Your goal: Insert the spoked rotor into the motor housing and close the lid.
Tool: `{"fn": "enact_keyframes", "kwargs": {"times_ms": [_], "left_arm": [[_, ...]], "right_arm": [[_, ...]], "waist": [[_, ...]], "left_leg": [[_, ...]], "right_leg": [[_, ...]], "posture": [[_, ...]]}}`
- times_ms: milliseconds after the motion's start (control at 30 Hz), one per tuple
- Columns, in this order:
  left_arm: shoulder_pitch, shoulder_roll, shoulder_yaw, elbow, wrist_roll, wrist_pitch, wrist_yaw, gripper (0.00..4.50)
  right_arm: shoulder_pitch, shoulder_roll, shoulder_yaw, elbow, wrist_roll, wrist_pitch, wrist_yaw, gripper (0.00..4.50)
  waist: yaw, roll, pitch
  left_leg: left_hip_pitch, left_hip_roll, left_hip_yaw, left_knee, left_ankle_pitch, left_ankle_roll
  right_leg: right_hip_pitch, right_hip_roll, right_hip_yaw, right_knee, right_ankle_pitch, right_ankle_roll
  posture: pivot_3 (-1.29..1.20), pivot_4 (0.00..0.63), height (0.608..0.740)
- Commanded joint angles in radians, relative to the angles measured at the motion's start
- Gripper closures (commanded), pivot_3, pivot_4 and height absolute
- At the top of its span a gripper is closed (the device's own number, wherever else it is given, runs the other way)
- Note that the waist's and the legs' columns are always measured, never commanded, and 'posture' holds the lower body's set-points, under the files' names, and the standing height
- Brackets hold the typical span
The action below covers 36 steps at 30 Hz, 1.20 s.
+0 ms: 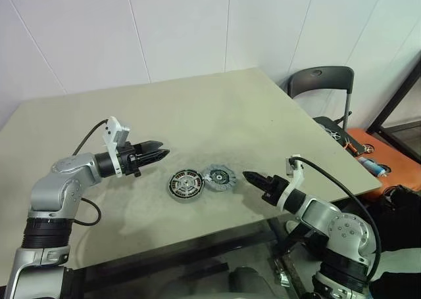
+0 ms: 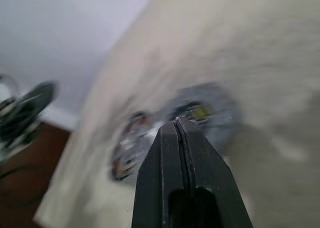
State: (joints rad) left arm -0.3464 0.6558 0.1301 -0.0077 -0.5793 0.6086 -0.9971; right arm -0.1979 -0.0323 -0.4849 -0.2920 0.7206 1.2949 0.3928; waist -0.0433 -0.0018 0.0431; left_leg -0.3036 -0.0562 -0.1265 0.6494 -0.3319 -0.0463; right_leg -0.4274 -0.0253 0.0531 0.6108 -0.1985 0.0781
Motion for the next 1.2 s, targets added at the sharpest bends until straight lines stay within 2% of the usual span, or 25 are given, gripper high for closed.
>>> {"fn": "enact_keyframes", "kwargs": {"times_ms": [33,133,367,567,667,900,1100,1200], "left_arm": [[0.019,0.027,0.002,-0.056,0.018,-0.044,-0.017,2.46],[0.045,0.039,-0.006,-0.075,0.033,-0.076,-0.041,2.46],[0.038,0.039,0.004,-0.073,0.025,-0.064,-0.032,2.46],[0.040,0.040,0.007,-0.071,0.027,-0.065,-0.027,2.46],[0.035,0.038,0.002,-0.068,0.029,-0.066,-0.023,2.46],[0.026,0.036,-0.005,-0.067,0.031,-0.062,-0.019,2.46],[0.028,0.025,-0.014,-0.070,0.030,-0.061,-0.009,2.46],[0.024,0.021,-0.015,-0.060,0.031,-0.066,-0.006,2.46]], "right_arm": [[-0.041,-0.011,0.047,0.013,-0.007,-0.052,-0.037,4.49],[-0.041,-0.040,0.114,0.079,-0.080,-0.119,-0.075,4.49],[-0.052,-0.035,0.159,0.227,-0.136,-0.238,-0.118,4.49],[-0.056,-0.042,0.224,0.237,-0.146,-0.270,-0.127,4.49],[-0.069,-0.057,0.288,0.263,-0.209,-0.291,-0.159,4.49],[-0.144,-0.058,0.286,0.206,-0.208,-0.162,-0.269,4.49],[-0.236,-0.092,0.270,0.158,-0.185,-0.100,-0.276,4.49],[-0.263,-0.113,0.314,0.132,-0.192,-0.067,-0.262,4.49]], "waist": [[0.000,0.000,0.000],[-0.001,0.000,0.000],[-0.004,-0.005,-0.001],[-0.005,-0.007,-0.002],[-0.011,-0.007,-0.002],[-0.021,-0.008,-0.002],[-0.018,-0.005,0.000],[-0.017,-0.004,0.000]], "left_leg": [[0.000,0.000,0.000,0.000,0.000,0.000],[0.000,0.000,0.000,-0.001,0.000,0.001],[0.000,0.000,0.001,0.000,0.000,0.001],[0.001,0.000,0.001,0.001,0.000,0.001],[0.002,0.001,0.002,0.001,0.000,0.001],[0.001,0.001,0.001,0.001,0.000,0.001],[-0.001,0.000,0.001,0.001,0.000,0.001],[-0.001,0.000,0.000,-0.001,-0.001,0.002]], "right_leg": [[-0.001,0.000,0.000,0.000,0.000,0.000],[-0.001,0.000,0.000,0.000,0.000,0.000],[0.003,0.000,0.000,0.000,-0.001,0.000],[0.007,0.000,0.000,0.000,-0.003,-0.003],[0.007,0.001,0.000,0.000,-0.003,-0.003],[0.006,0.000,0.000,0.000,-0.003,-0.003],[-0.002,-0.001,0.000,-0.001,0.000,0.001],[-0.002,-0.001,-0.001,-0.001,-0.001,0.001]], "posture": [[0.00,0.000,0.740],[0.00,0.000,0.740],[0.00,0.000,0.740],[0.00,0.000,0.740],[0.00,0.000,0.740],[0.00,0.000,0.740],[0.00,0.000,0.740],[0.00,0.000,0.740]]}}
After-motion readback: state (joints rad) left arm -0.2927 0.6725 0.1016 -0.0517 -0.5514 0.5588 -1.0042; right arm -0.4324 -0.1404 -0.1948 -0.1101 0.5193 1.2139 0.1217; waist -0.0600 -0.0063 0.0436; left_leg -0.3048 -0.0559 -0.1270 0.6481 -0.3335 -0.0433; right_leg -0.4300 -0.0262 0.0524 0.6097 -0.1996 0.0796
